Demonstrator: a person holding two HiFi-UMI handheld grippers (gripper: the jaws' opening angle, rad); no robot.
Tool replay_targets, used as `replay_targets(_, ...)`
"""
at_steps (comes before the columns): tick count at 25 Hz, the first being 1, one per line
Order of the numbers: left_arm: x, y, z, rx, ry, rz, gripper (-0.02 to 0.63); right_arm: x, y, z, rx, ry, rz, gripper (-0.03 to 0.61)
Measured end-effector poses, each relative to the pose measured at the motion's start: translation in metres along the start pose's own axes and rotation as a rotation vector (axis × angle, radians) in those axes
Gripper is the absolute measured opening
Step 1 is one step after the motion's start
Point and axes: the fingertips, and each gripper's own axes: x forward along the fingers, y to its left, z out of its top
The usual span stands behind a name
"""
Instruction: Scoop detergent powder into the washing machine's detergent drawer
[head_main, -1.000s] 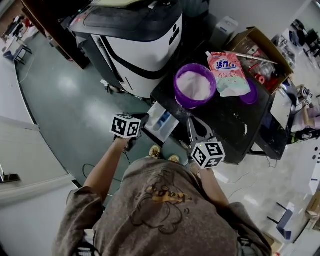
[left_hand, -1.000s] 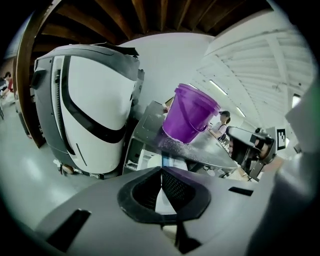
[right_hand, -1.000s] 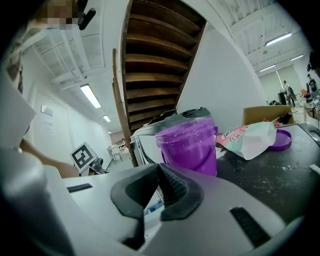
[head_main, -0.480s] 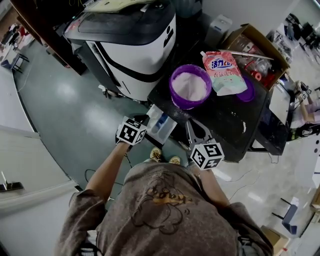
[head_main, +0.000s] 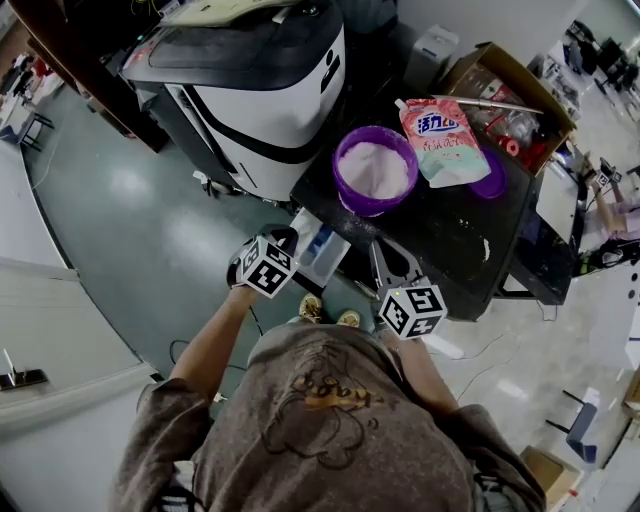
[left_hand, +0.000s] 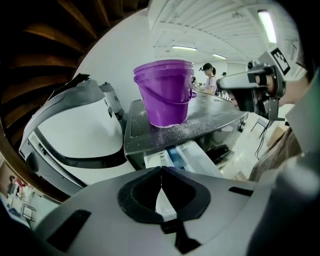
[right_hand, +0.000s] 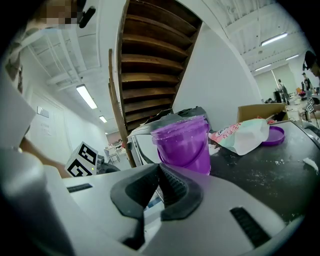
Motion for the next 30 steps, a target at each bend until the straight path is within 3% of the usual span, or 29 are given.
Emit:
replay_targets(4, 0.002, -0.004, -0.001, 0.115, 0.024, 0.024, 0.023, 0.0, 0.0, 0.0, 0.003, 0.001, -0.001, -0.008)
replay_targets(10, 0.002, -0.003, -0.003, 0.069, 0.022, 0.012, 0.023, 0.001, 0.0, -0.001, 0.003, 0.001, 0.002, -0.008)
replay_targets(12, 0.001, -0.001, -0.005, -0.011, 0.013, -0.014, 0.023, 0.001, 0.001, -0.001, 0.003, 0.0, 0.003, -0.008)
replay_targets(19, -0.008, 0.011, -0.011, -0.411, -0.035, -0.113, 0.023, 0.001, -0.002, -0.002, 0.006, 0.005, 0.0, -0.008)
replay_targets(25, -0.018, 0.016, -0.013, -0.776, -0.146, -0.242, 0.023, 0.004, -0.001, -0.002, 0.006, 0.006, 0.004, -0.008)
replay_targets(30, -0.03, 0.02, -0.013, -0.895, -0.201, -0.291, 0.023, 0.007, 0.003, -0.001, 0.003, 0.008, 0.01, -0.008)
